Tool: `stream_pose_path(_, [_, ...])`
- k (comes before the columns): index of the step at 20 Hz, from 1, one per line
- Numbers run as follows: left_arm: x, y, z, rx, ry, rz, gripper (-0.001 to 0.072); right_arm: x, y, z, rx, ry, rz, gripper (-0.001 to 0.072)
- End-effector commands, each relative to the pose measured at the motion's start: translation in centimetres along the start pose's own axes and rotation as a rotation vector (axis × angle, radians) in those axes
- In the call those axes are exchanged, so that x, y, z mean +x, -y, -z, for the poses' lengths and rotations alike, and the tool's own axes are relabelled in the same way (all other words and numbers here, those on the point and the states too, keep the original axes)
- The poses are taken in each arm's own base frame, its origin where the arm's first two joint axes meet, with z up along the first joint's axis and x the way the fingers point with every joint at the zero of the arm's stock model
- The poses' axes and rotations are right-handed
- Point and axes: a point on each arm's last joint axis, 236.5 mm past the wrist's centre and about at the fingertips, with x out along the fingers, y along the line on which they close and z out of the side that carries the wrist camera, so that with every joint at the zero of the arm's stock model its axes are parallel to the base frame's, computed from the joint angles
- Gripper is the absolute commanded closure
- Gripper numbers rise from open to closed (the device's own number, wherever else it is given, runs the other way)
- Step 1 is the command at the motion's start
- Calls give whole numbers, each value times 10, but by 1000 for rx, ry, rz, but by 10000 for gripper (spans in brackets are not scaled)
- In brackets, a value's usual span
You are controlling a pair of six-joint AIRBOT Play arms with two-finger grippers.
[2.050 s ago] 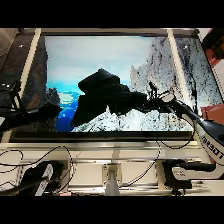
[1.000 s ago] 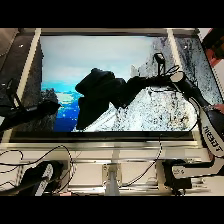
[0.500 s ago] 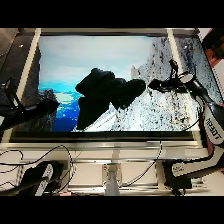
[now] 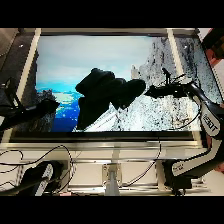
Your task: Fold the clothes and pants, and hang the long-sleeved shirts on hangers.
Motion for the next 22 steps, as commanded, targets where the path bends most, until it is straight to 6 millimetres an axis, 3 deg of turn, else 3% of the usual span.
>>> stream_pose_path(1, [0, 0, 0, 0, 0, -1, 215, 0, 7, -12, -10, 51, 27, 657])
stream_pose_path(3, [0, 0, 0, 0, 0, -1, 215, -1, 10, -15, -22, 56, 42, 657])
stream_pose_path(4, [0, 0, 0, 0, 0, -1, 215, -4, 10, -14, -46, 39, 52, 602])
stream_pose_path(6, [0, 0, 0, 0, 1, -1, 215, -13, 14, -18, -128, 5, 102, 151])
stream_pose_path(7, [0, -1, -1, 0, 4, -1, 215, -19, 13, -21, -163, -11, 116, 123])
stream_pose_path(11, [0, -2, -7, -1, 28, -6, 215, -38, -6, -54, -236, 43, 123, 166])
stream_pose_path(14, [0, -2, -9, -1, 40, -8, 215, -34, -12, -72, -227, 102, 151, 166])
stream_pose_path(18, [0, -2, -10, -1, 44, -8, 215, 14, -29, -54, -279, 22, 138, 165])
stream_pose_path(22, [0, -2, -10, -1, 44, -8, 215, 68, -30, -24, -299, -85, 159, 164])
